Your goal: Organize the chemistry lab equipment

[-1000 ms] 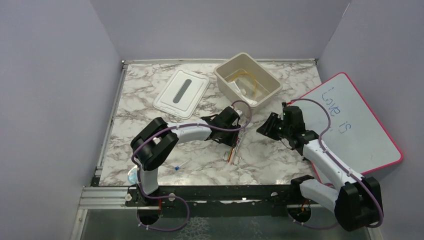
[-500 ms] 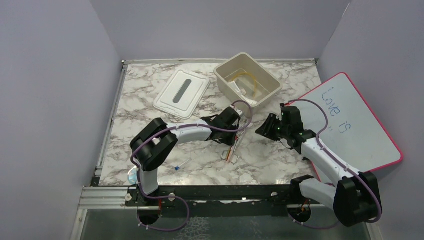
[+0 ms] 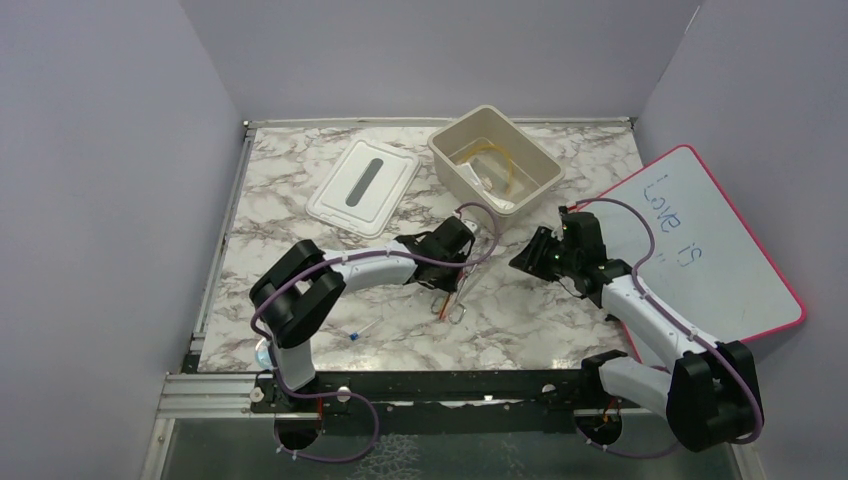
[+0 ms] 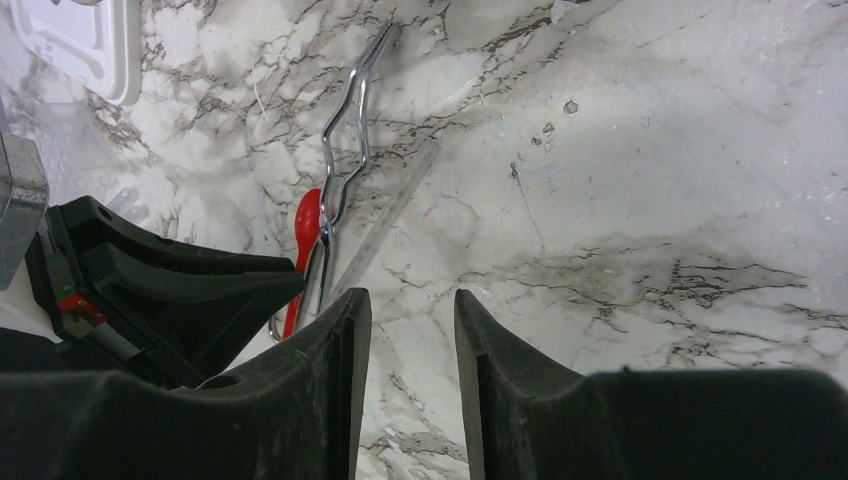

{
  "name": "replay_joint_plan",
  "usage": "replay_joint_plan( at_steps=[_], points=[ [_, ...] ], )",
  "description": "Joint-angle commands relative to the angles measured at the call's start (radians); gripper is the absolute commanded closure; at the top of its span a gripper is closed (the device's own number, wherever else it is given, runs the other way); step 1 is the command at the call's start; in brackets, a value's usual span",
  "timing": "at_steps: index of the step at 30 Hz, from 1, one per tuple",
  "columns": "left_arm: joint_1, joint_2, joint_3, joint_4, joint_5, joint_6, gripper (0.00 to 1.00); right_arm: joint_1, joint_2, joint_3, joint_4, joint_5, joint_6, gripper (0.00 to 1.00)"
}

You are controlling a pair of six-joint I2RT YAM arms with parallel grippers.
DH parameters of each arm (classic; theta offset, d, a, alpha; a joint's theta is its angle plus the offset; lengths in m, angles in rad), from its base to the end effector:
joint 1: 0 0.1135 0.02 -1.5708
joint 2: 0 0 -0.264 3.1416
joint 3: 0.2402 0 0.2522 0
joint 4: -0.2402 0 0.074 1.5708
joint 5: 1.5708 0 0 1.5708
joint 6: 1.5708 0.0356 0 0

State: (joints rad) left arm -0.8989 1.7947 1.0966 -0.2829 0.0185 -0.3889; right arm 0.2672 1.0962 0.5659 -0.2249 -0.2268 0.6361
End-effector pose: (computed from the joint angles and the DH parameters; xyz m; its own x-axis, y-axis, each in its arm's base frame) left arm 0.2272 -0.2867 0.1683 -0.7778 0.3689 -0.5088 0.5339 0.8150 -0.2251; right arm 0.2102 0.0658 0.2017 -0.7785 0.3871 -0.4942 0.0588 0.8287 0.5565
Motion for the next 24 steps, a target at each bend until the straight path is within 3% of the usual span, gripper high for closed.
replay_joint_plan(
  at_steps=[1, 9, 14, 18, 24],
  points=[
    [0.001, -0.049, -0.021, -0.041, -0.115, 0.021, 0.82, -0.003, 0.004, -0.006, 0.030, -0.025, 0.003, 0.60],
    [0.000, -0.019, 0.002, -0.102, -0.254, -0.030, 0.82, -0.003, 0.000, -0.004, 0.027, -0.029, 0.004, 0.60],
    [0.001, 0.004, 0.024, -0.122, -0.249, -0.059, 0.73, -0.003, -0.002, -0.005, 0.026, -0.033, 0.005, 0.60],
    [0.003, 0.040, 0.033, -0.134, -0.252, -0.066, 0.71, -0.003, -0.007, -0.006, 0.025, -0.032, 0.005, 0.60],
    [0.002, 0.042, 0.048, -0.137, -0.251, -0.072, 0.88, -0.002, -0.018, 0.000, 0.014, -0.029, 0.003, 0.60]
  ],
)
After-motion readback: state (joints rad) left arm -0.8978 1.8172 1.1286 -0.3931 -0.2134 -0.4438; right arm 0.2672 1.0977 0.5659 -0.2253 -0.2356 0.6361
